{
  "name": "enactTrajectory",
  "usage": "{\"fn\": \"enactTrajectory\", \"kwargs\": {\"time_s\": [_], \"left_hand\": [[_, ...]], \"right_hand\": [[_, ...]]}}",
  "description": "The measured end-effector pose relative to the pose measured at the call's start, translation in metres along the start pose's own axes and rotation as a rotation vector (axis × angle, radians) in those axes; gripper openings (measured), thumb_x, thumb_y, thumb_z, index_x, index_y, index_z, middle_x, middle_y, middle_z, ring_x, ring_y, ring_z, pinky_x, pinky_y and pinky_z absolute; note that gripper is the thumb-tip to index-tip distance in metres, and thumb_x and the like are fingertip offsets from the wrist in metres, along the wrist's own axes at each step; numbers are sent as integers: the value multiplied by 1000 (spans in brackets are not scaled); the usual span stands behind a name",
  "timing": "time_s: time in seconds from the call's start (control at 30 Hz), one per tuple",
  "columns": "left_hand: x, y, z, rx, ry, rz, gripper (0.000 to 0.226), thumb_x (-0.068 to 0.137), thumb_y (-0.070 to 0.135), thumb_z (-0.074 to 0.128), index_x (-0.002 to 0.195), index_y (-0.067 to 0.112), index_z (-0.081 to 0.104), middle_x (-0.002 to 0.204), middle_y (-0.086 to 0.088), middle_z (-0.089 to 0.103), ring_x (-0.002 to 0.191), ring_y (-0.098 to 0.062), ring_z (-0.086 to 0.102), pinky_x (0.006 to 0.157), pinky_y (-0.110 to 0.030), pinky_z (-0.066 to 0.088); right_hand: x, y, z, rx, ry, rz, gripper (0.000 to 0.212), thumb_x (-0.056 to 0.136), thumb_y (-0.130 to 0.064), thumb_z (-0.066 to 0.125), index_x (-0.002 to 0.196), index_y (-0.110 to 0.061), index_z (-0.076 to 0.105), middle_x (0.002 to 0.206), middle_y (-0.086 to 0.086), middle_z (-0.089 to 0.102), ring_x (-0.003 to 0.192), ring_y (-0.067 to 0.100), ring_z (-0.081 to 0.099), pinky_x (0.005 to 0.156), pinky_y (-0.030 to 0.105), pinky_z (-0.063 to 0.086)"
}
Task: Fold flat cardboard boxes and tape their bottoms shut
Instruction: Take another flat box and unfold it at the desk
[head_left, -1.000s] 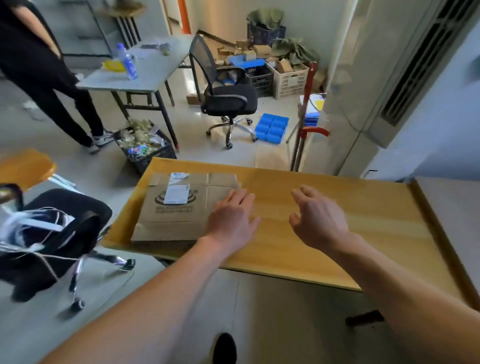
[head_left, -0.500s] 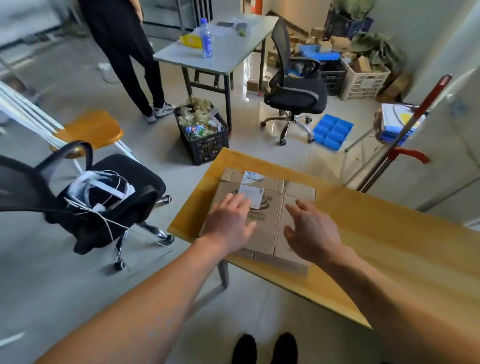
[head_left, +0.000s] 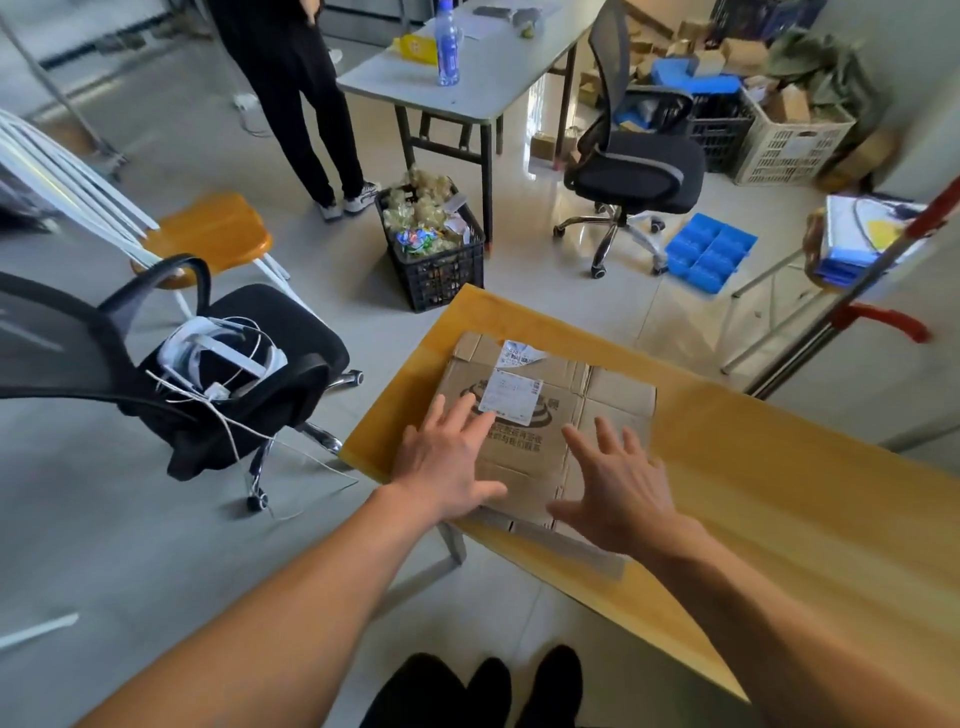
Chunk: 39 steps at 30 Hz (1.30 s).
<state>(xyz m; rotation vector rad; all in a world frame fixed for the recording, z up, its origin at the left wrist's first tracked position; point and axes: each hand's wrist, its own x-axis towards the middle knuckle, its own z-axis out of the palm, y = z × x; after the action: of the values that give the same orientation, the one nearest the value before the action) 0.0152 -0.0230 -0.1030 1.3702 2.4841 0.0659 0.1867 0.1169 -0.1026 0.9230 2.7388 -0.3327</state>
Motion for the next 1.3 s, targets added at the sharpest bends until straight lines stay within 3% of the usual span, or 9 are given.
{"fn": "enactTrajectory", "kwargs": {"time_s": [0.07,0.17,0.33,0.5,0.63,0.8,0.97,1.13,1.3], "left_hand": [[-1,-8,13,11,-203,-98,114,68,65,74,151,42,-1,159,6,-24,148,-38,-14,112,-63,20],[-2,-24,33,-12,-305,-180,121,70,54,80,151,42,-8,154,5,-38,147,-41,-14,113,-61,25],[4,-44,40,-59,-172,-159,108,73,51,79,153,35,9,160,2,-10,140,-34,22,107,-46,40],[22,-71,-26,-210,143,15,84,66,63,76,137,28,49,134,-1,40,115,-24,45,95,-38,46],[68,-71,-112,-509,426,192,22,78,27,77,99,19,75,101,-5,63,90,-24,61,80,-31,50],[134,-39,-174,-659,411,89,14,72,14,72,83,20,65,80,1,64,75,-20,59,63,-24,42],[150,-37,-141,-683,145,2,41,69,33,84,78,20,46,78,-4,60,69,-19,56,53,-33,40],[152,-66,-124,-971,44,202,40,66,60,74,82,29,55,92,-8,63,87,-28,64,74,-43,54],[154,-81,-121,-1271,-159,266,37,70,61,68,91,30,68,94,0,68,99,-24,69,90,-39,56]], "right_hand": [[-4,10,18,40,-188,100,118,64,-74,69,148,-46,-9,162,6,-13,144,46,15,103,60,36],[-17,21,47,112,-262,143,122,65,-67,74,148,-46,-13,161,9,-21,142,42,23,103,52,43],[-24,7,56,131,-109,215,101,72,-65,67,152,-39,10,161,7,-5,129,36,42,103,39,43],[-24,2,0,480,108,310,79,76,-70,63,146,-43,37,150,-6,32,130,20,41,108,42,41],[-4,-2,-88,700,419,370,18,91,-41,61,101,-34,74,96,-10,72,84,9,65,67,30,54],[41,-10,-157,593,385,606,19,71,-30,54,65,-16,65,49,-2,63,45,11,60,34,21,39],[41,-20,-125,662,198,629,17,77,-24,64,88,-22,50,81,8,63,62,20,62,40,25,45],[13,-23,-101,838,454,360,47,72,-70,62,95,-29,60,90,-5,66,82,12,64,67,34,54],[6,-37,-87,822,638,161,53,83,-61,57,125,-29,59,129,-10,60,115,6,58,84,36,56]]}}
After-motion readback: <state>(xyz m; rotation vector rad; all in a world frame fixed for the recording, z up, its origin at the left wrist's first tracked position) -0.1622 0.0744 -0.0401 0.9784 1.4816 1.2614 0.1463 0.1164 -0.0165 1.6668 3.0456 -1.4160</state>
